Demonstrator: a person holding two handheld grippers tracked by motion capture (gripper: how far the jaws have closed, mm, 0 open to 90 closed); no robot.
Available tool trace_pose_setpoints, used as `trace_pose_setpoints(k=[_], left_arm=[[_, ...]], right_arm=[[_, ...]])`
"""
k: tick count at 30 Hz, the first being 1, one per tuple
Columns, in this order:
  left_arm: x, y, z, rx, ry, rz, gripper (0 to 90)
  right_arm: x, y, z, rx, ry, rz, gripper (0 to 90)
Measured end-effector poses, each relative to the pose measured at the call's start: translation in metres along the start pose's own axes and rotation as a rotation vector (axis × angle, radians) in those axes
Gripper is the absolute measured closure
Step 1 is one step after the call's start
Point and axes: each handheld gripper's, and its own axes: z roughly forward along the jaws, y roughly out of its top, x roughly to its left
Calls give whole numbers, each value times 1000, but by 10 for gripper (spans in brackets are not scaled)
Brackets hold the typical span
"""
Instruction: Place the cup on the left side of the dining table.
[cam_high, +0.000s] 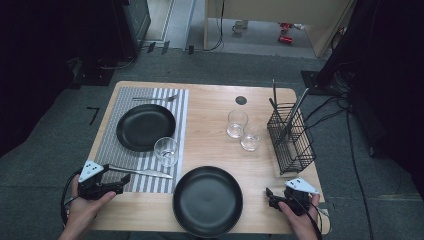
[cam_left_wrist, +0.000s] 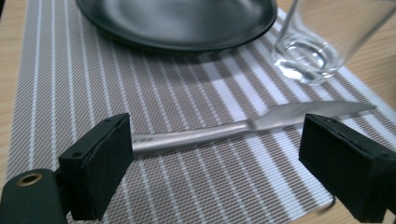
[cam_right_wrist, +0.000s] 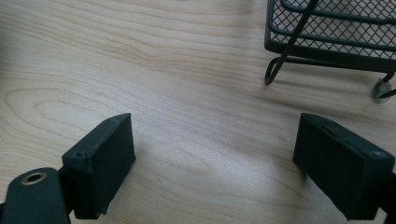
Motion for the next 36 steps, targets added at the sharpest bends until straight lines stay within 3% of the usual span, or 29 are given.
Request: trace_pose_setpoints(k=[4, 9, 18, 21, 23, 26, 28, 36], left_arm=[[5, -5, -2, 17, 26, 0, 102], [16, -16, -5, 50, 94, -8, 102], [29, -22, -9, 74, 118, -42, 102], [28, -22, -6, 84, 110, -31, 102], [23, -21, -2, 102, 136, 5, 102], [22, -22, 0, 112, 132, 2, 102], [20, -24, 3, 128, 152, 20, 102], [17, -26, 5, 107, 167, 4, 99]], right_arm=[[0, 0, 0, 0, 0, 0, 119], [0, 0, 0, 0, 0, 3, 120], [0, 0, 0, 0, -1, 2, 120], [0, 0, 0, 0, -2, 3, 120], [0, 0, 0, 0, -1, 3, 120], [0, 0, 0, 0, -3, 4, 119], [0, 0, 0, 0, -4, 4, 120], [0, 0, 0, 0, -5, 5, 119]])
